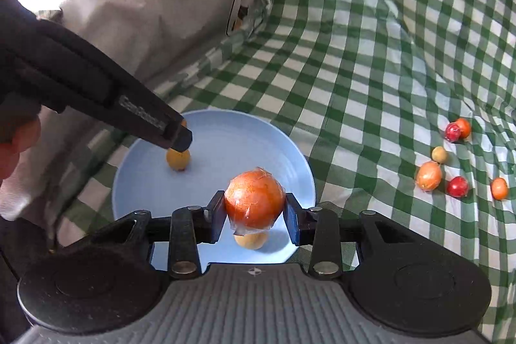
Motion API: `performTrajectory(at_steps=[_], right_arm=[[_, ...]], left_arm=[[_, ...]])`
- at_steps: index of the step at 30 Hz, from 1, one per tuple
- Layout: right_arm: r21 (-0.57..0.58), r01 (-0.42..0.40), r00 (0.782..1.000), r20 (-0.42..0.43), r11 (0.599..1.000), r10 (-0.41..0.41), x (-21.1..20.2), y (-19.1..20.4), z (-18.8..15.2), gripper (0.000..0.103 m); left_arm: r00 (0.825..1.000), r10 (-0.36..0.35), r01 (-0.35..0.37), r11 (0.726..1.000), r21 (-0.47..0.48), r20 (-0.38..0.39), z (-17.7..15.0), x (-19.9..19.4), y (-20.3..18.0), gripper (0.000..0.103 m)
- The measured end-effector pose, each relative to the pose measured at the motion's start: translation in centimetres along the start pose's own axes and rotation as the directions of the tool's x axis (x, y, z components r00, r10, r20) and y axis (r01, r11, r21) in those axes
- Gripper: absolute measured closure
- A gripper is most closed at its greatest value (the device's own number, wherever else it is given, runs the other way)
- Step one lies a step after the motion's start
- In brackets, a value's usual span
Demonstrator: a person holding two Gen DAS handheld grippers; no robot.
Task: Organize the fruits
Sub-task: 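Lower both fruits onto the plate and open both tools, then lift both open tools away from the plate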
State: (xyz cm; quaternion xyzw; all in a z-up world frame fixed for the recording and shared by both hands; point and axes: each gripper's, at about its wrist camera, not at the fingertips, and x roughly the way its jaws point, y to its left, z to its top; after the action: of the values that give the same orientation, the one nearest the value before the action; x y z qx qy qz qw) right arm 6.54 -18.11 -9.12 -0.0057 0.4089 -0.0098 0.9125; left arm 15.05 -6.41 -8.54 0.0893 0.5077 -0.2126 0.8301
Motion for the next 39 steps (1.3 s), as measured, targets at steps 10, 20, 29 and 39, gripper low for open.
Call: performTrajectory(at_steps=[10, 20, 29, 39], right_arm=[[-0.028, -0.012, 0.999, -0.052, 1.0, 0.011, 2.7, 0.1, 0.2, 0.061], [0.003, 0.016, 0.998, -0.059, 1.0, -0.016, -2.8, 0.1, -0.8, 0.009], [0.109, 0.06, 0.998, -0.041, 0.992, -0.056, -9.9, 1.2, -5.1, 0.007], [0.124, 0.089, 0.992, 0.08, 0.988, -0.099, -14.7, 1.7, -5.9, 0.005]], left_arm=[[1.0, 0.021, -0.021, 0.999, 0.032, -0.014, 0.1, 1.7, -0.1, 0.014], [0.999, 0.029, -0.027, 0.998, -0.058, 0.024, -3.8, -5.1, 0.9, 0.0], [0.999, 0.041, -0.037, 0.992, -0.118, 0.032, -9.0, -11.0, 1.3, 0.0], [0.989, 0.06, -0.049, 0.995, -0.088, 0.132, -10.0, -15.3, -0.8, 0.0]])
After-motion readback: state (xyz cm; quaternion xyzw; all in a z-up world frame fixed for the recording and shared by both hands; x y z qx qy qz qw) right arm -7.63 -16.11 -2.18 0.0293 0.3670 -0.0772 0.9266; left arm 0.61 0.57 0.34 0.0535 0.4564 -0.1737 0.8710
